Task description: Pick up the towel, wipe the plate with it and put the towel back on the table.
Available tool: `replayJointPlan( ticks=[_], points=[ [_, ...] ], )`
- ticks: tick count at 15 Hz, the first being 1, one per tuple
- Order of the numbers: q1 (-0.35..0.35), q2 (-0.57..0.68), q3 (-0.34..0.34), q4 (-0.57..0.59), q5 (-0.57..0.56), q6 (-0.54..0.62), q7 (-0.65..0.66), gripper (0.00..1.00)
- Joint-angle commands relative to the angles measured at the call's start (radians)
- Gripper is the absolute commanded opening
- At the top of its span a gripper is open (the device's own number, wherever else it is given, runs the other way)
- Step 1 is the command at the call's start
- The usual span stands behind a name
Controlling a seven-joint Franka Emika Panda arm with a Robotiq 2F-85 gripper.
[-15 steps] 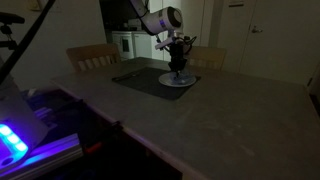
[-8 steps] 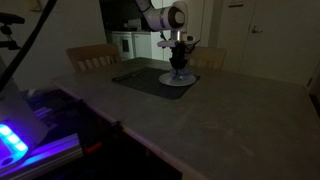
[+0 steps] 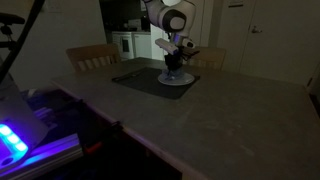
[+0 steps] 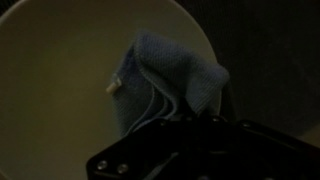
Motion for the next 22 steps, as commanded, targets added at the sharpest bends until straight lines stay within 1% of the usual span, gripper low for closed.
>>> replayJointPlan(
  ticks=[1, 3, 5, 6, 8, 12, 16, 22],
  points=[
    [0.035, -0.056, -0.063, -0.064, -0.041, -0.083, 0.051, 0.02],
    [0.098, -0.063, -0.141, -0.054, -0.131, -0.134, 0.169, 0.02],
    [0.149, -0.062, -0.2, -0.033, -0.226, -0.19, 0.27, 0.02],
    [0.17, -0.058, -0.222, -0.023, -0.263, -0.207, 0.312, 0.02],
    [0.209, -0.059, -0.253, -0.014, -0.325, -0.201, 0.387, 0.02],
    [0.242, -0.076, -0.246, 0.017, -0.373, -0.151, 0.406, 0.02],
    [0.285, -0.064, -0.232, 0.105, -0.421, -0.121, 0.393, 0.02],
    [0.337, -0.045, -0.204, 0.255, -0.48, -0.149, 0.343, 0.02]
  ],
)
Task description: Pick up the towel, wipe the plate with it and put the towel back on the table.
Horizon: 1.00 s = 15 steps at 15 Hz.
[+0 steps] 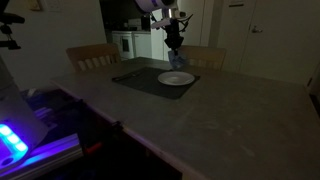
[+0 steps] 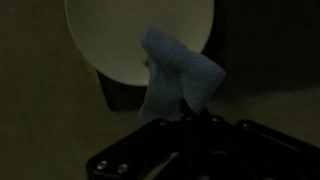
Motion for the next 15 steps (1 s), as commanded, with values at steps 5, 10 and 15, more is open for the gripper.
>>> replayJointPlan(
  ticks=[5, 10, 15],
  points=[
    [0.037, 0.052, 0.054, 0.177, -0.039, -0.034, -0.092, 0.02],
    [0.056, 0.131, 0.103, 0.291, -0.025, -0.046, -0.161, 0.02],
    [0.071, 0.202, 0.163, 0.366, 0.009, -0.087, -0.226, 0.02]
  ],
)
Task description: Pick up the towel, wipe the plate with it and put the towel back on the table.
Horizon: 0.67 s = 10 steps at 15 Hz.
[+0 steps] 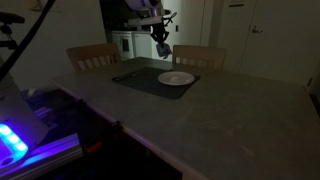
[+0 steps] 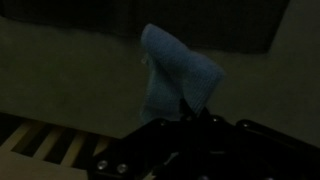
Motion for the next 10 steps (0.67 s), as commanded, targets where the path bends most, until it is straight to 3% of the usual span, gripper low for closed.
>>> replayJointPlan(
  ticks=[1, 10],
  points=[
    [0.003, 0.059, 0.038, 0.082, 0.036, -0.068, -0.061, 0.02],
    [0.011, 0.156, 0.059, 0.061, 0.098, -0.074, -0.048, 0.02]
  ],
)
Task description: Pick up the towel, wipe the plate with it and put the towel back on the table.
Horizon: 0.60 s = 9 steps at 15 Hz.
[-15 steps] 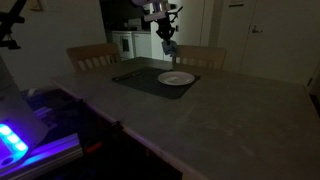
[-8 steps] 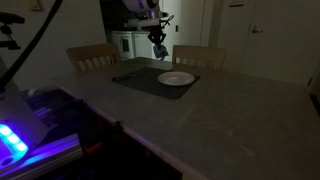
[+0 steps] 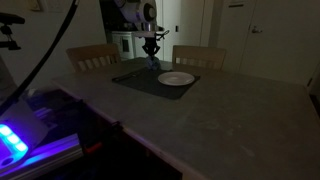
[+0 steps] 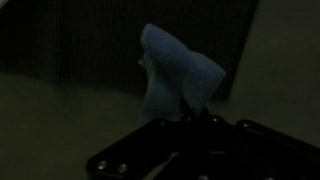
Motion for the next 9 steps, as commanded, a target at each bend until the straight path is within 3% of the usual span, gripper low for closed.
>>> replayJointPlan(
  ticks=[1, 9],
  points=[
    [-0.006, 0.046, 0.005, 0.017, 0.024, -0.004, -0.02, 0.02],
    [-0.015, 0.057, 0.003, -0.002, 0.052, -0.005, -0.012, 0.02]
  ],
)
